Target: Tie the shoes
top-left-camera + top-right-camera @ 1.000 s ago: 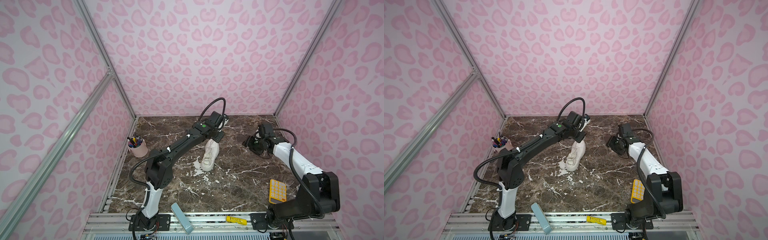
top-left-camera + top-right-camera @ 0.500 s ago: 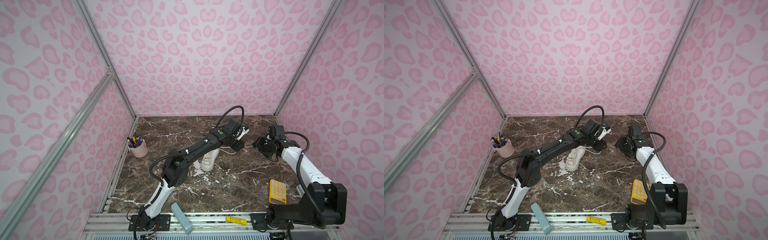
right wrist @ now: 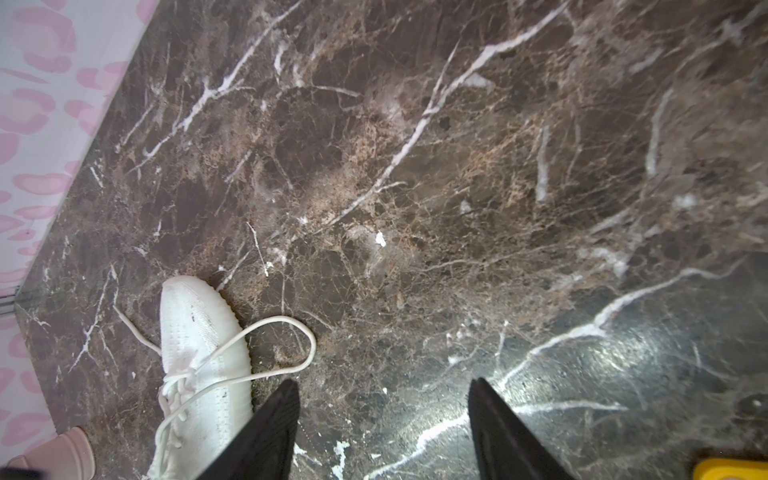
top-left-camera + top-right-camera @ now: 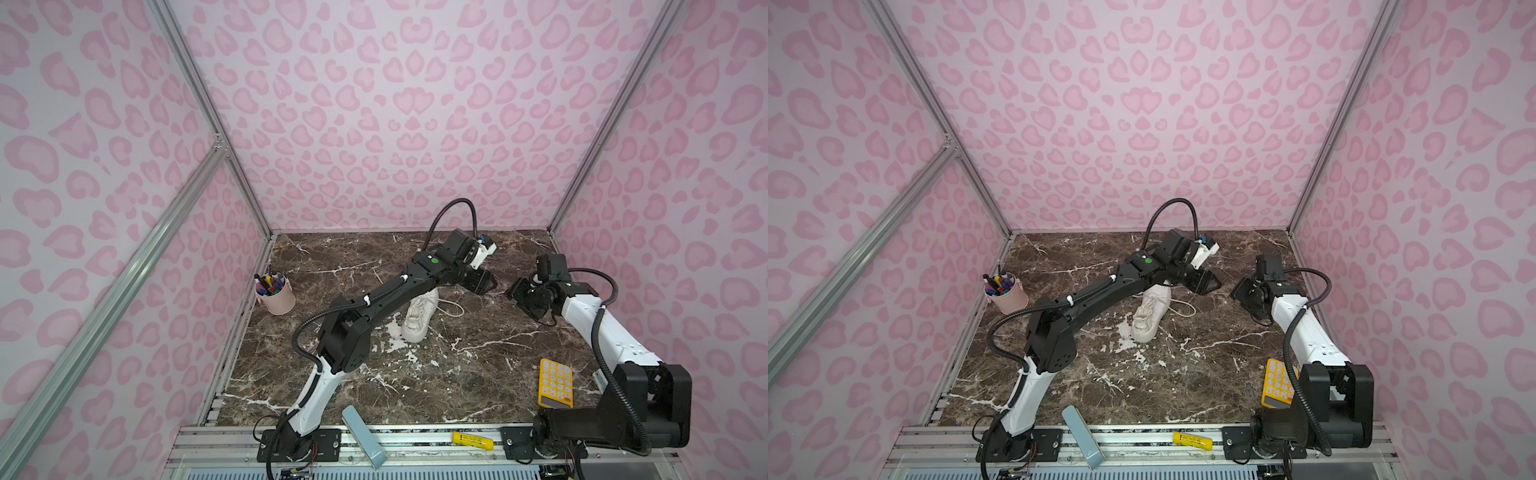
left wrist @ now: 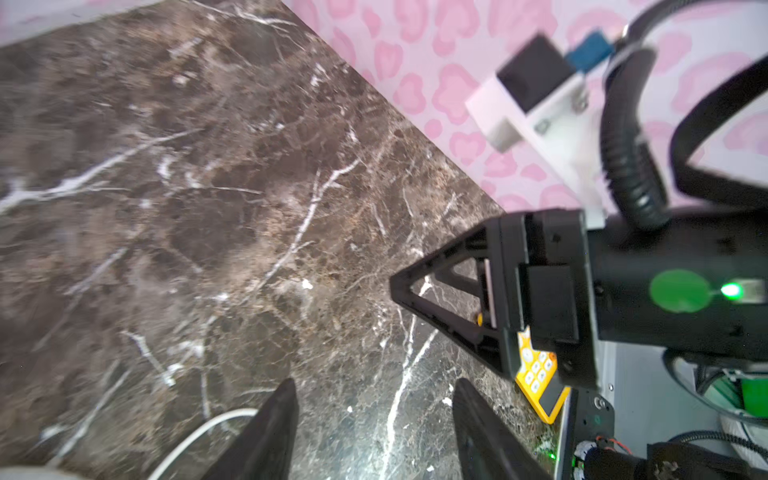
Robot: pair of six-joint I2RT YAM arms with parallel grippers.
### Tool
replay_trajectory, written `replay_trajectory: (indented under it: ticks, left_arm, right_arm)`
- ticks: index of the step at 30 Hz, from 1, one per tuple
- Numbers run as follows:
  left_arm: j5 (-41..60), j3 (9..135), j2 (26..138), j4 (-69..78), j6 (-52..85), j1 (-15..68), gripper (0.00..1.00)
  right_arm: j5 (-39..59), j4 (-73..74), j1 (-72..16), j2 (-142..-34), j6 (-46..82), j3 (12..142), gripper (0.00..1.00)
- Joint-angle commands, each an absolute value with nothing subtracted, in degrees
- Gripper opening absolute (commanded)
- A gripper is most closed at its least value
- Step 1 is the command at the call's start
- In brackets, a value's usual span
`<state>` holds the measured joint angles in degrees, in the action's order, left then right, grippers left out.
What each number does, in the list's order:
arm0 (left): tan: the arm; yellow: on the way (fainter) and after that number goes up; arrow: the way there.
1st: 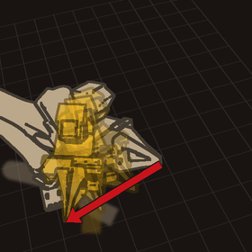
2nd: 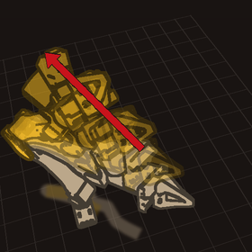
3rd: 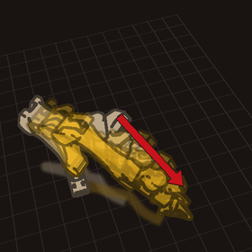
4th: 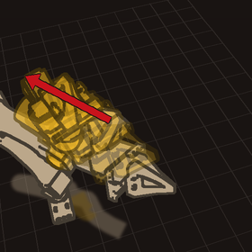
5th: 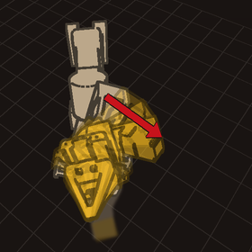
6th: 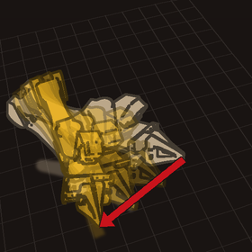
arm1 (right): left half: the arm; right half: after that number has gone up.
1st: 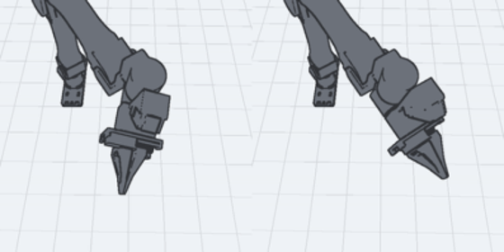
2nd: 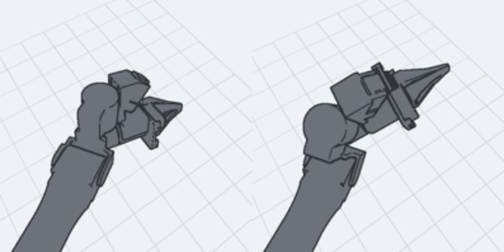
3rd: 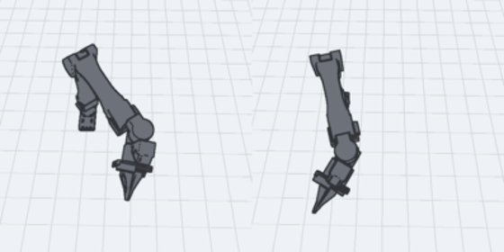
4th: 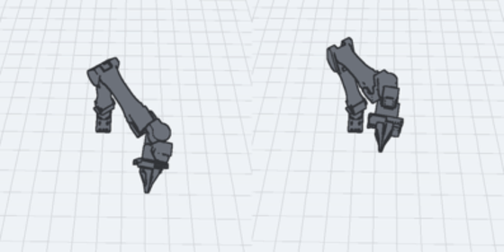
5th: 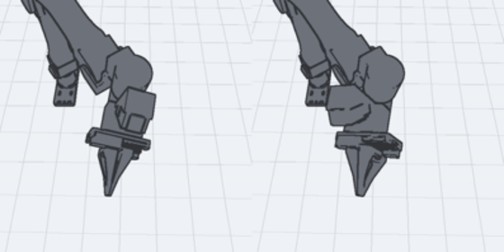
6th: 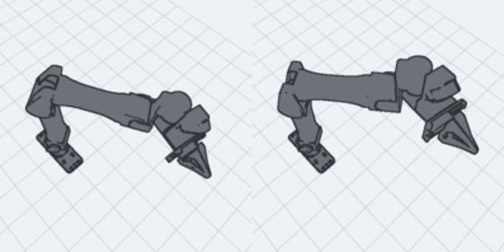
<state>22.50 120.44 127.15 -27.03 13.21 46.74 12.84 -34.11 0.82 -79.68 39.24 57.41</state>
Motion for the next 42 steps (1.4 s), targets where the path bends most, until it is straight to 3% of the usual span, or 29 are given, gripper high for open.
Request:
replay_trajectory:
  ticks: [1,7,12,17,23,42]
  left_arm:
    - [22.64,116.20,123.17,-24.41,16.57,42.83,0.61]
    - [20.49,102.38,113.35,-22.81,15.18,34.86,0.61]
    - [18.65,90.21,105.59,-21.48,14.53,29.09,0.61]
    - [17.64,81.91,99.62,-21.30,14.48,24.92,0.61]
    - [17.05,77.78,96.32,-21.96,13.67,22.08,0.61]
    - [16.20,74.79,93.87,-22.22,13.95,20.22,0.61]
  right_arm:
    - [10.29,-33.87,-0.45,-81.25,37.97,57.35,0.66]
    - [4.59,-39.94,-10.25,-93.16,31.62,67.46,0.67]
    - [15.30,-33.11,-14.16,-99.75,36.24,70.73,0.70]
    - [21.33,-27.00,-18.15,-105.07,40.46,73.74,0.88]
    - [24.51,-22.05,-21.06,-108.95,44.81,73.74,0.97]
    - [23.22,-14.19,-18.99,-112.84,49.48,71.15,0.98]
